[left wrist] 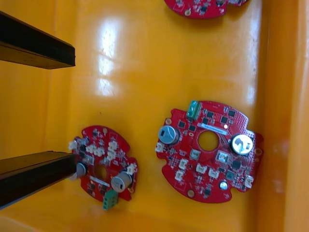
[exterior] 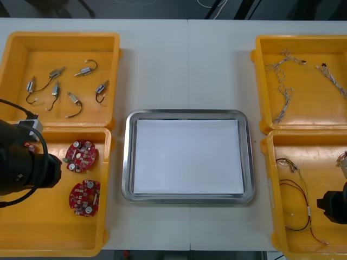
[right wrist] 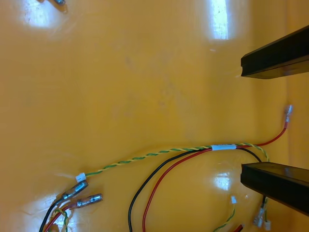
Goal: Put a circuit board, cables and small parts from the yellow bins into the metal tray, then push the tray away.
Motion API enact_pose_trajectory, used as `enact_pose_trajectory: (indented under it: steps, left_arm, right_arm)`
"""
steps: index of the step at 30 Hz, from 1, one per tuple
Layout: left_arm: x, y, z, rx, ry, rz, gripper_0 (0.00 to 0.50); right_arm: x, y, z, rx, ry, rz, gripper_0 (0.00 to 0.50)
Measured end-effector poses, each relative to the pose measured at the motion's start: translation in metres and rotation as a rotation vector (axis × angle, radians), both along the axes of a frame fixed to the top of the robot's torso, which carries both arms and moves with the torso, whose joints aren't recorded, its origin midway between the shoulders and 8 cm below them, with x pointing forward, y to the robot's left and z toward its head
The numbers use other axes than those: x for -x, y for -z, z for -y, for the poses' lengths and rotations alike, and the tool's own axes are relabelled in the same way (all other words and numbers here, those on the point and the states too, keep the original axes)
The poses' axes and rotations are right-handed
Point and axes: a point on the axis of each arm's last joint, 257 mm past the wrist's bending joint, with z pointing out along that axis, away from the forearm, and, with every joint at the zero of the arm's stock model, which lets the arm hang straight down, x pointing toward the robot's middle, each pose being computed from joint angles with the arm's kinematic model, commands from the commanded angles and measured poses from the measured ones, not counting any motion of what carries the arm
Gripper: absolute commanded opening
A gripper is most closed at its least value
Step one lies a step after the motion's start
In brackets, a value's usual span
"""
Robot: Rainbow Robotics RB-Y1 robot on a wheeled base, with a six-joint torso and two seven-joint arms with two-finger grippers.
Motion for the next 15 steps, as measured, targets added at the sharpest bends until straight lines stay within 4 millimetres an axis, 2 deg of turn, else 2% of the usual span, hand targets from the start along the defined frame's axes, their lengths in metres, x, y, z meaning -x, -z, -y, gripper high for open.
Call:
enact_pose_trajectory:
  steps: [8,15]
  left_arm:
    - [0.002,0.014,0.015,0.063,-0.011,0.012,0.5]
    - [0.007,0.027,0.02,0.1,-0.038,0.017,0.5]
  right_arm:
    - [-0.002,0.018,-0.01,0.052,-0.003,0.013,0.5]
    - [-0.005,0.027,-0.023,0.007,0.015,0.028,0.5]
